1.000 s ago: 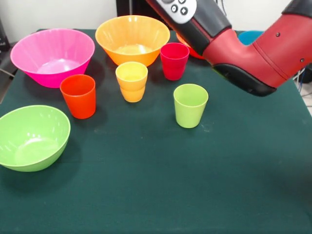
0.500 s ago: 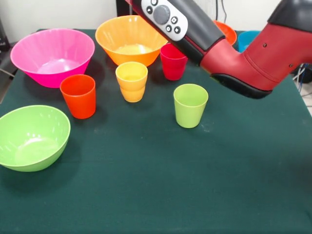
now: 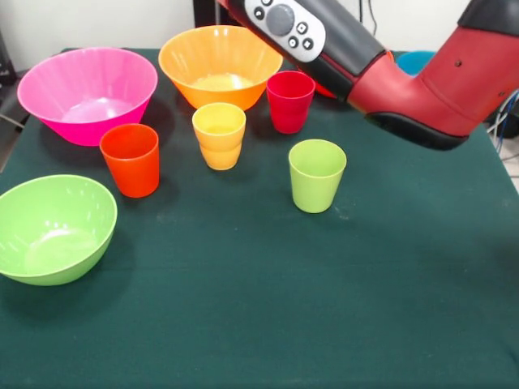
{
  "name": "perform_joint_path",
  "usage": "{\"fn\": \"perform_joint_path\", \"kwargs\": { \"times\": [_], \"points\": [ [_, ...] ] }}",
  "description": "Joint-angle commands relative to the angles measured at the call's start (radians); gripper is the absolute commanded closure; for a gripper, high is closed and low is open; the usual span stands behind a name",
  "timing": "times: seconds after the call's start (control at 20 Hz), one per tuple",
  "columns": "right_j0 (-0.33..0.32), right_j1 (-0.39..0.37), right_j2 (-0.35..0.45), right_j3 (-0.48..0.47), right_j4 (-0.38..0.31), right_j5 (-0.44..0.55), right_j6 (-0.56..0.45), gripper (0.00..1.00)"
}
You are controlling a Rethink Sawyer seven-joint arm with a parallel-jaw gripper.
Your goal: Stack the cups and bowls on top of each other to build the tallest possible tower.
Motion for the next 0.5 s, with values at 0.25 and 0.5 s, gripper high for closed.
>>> {"fn": "perform_joint_path", "kwargs": {
  "times": [0.25,0.5],
  "points": [
    [0.016,-0.150,-0.002,-0.005,0.047,0.188,-0.114,1.00],
    [-0.006,-0.133,0.016,-0.035,0.083,0.279,-0.184,1.00]
  ]
}}
